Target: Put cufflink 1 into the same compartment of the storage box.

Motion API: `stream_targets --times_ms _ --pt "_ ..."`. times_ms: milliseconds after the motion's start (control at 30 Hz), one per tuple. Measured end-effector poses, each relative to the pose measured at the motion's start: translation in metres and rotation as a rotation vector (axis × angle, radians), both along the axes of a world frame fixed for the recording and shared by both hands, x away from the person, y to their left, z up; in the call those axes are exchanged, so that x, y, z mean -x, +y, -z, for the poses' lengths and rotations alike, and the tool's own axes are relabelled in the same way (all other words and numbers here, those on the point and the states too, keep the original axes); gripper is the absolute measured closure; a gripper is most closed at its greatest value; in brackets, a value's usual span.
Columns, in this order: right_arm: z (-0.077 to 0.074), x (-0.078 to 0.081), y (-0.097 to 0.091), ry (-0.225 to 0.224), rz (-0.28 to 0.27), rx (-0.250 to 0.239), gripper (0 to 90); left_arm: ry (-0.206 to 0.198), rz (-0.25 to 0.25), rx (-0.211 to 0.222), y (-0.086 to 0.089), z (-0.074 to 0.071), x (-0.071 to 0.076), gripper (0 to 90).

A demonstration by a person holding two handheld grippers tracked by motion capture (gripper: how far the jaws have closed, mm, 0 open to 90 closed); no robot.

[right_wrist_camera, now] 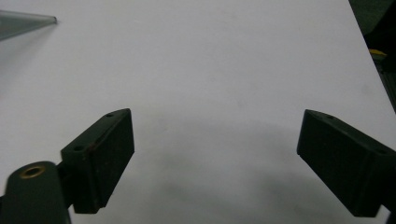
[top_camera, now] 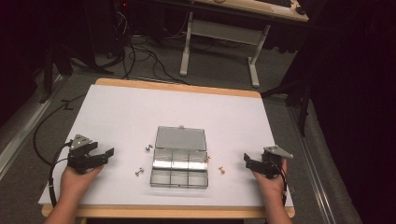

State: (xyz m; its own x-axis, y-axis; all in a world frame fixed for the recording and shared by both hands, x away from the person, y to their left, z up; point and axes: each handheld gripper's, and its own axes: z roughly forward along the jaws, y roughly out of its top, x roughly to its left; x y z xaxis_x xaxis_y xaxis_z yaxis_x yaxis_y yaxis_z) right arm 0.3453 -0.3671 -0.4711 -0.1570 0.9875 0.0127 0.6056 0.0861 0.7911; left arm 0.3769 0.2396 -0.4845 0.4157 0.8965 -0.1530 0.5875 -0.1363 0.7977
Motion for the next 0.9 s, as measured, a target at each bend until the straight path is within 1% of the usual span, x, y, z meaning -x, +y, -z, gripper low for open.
stream_targets --times_ms 33,67,100,133,200,300,333,500,533,600,700,767,800,833,867,900 --pt "-0.001 0.002 -0.001 -0.004 -0.001 -0.018 13.2 0.001 0.004 -0.007 -0.001 0.000 0.000 29.2" --pt "-0.001 0.004 -0.001 -0.013 -0.003 -0.021 13.6 0.001 0.004 -0.007 -0.001 0.000 0.000 29.5" --pt "-0.001 0.004 -0.001 -0.013 -0.003 -0.021 13.6 -0.001 0.010 -0.018 -0.002 0.000 0.000 29.5" --pt "-0.003 0.008 -0.001 -0.026 -0.017 -0.023 14.6 -0.007 0.025 -0.040 -0.004 0.000 0.001 31.1" --pt "-0.003 0.010 -0.001 -0.030 -0.016 -0.017 15.0 -0.011 0.037 -0.054 -0.006 0.000 0.001 31.4" --pt "-0.003 0.011 0.000 -0.035 -0.020 -0.018 15.7 -0.019 0.045 -0.060 -0.007 0.000 0.002 32.3" --pt "-0.004 0.011 0.001 -0.039 -0.025 -0.025 17.7 -0.028 0.050 -0.068 -0.008 0.000 0.003 32.8" --pt "-0.004 0.011 0.005 -0.049 -0.050 -0.030 21.0 -0.038 0.063 -0.084 -0.010 -0.001 0.004 35.0" --pt "-0.005 0.011 0.008 -0.052 -0.064 -0.032 22.8 -0.042 0.064 -0.091 -0.011 -0.001 0.004 35.7" --pt "-0.006 0.012 0.012 -0.055 -0.075 -0.046 24.9 -0.049 0.066 -0.097 -0.011 -0.001 0.005 36.2" --pt "-0.008 0.012 0.020 -0.064 -0.106 -0.059 26.5 -0.052 0.069 -0.102 -0.012 -0.001 0.005 36.4" --pt "-0.009 0.013 0.028 -0.069 -0.131 -0.056 28.5 -0.052 0.069 -0.104 -0.012 -0.001 0.005 36.4" --pt "-0.009 0.013 0.032 -0.068 -0.143 -0.052 29.0 -0.050 0.068 -0.106 -0.012 0.000 0.005 36.4" --pt "-0.009 0.013 0.032 -0.068 -0.143 -0.052 29.0 -0.050 0.068 -0.106 -0.012 0.000 0.005 36.2" --pt "-0.009 0.013 0.041 -0.060 -0.170 -0.047 29.7 -0.051 0.068 -0.109 -0.013 0.000 0.005 35.9" --pt "-0.009 0.013 0.044 -0.051 -0.173 -0.055 30.2 -0.046 0.071 -0.117 -0.013 0.000 0.005 35.5"
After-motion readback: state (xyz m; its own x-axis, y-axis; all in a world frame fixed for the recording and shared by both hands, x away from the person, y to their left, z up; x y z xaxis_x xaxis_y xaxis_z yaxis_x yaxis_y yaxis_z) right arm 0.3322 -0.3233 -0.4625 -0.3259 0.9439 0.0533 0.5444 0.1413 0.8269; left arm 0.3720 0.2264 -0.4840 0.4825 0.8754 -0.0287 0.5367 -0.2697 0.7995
